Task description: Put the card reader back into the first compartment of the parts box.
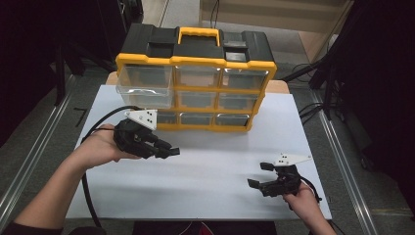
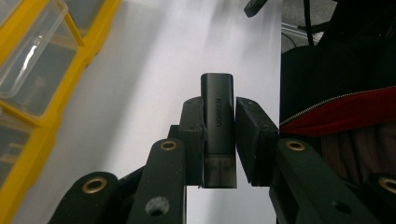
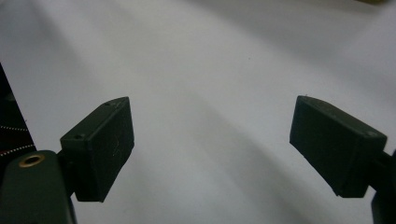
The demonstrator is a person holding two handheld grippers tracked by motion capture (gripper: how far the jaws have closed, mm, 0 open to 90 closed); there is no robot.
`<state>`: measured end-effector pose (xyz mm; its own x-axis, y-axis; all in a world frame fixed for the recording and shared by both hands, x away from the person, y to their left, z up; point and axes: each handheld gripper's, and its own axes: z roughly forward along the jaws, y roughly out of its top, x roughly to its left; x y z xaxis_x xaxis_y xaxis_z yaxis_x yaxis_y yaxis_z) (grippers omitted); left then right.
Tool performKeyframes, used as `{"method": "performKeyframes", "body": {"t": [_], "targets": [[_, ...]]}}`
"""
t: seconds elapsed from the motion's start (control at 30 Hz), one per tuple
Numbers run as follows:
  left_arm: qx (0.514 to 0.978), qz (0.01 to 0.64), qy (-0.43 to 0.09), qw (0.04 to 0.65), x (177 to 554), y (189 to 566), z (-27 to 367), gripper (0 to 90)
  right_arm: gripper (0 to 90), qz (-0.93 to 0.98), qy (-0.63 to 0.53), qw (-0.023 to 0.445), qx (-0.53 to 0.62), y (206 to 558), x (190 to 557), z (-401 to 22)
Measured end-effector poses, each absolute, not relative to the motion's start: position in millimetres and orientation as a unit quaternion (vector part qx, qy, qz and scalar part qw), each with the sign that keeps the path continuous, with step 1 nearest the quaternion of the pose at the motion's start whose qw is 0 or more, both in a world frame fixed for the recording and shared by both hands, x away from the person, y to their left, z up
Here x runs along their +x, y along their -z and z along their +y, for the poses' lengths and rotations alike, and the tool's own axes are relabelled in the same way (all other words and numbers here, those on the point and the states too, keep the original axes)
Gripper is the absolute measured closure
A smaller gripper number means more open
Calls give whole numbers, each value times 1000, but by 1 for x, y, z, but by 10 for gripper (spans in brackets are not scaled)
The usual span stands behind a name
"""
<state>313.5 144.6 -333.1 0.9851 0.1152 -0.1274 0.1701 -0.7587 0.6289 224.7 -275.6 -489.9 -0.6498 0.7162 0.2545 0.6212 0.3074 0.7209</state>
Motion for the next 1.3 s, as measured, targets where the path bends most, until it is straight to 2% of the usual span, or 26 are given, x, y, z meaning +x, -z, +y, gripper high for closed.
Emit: {"method": "performKeyframes", "body": {"t": [0.63,1.3], "targets": [[935,60,24,347,323,297,147,747,122,809,-420,56,408,489,225,-275],[932,75,21,353,333,261,150,747,122,806,-422,47,413,490,226,-275]]}}
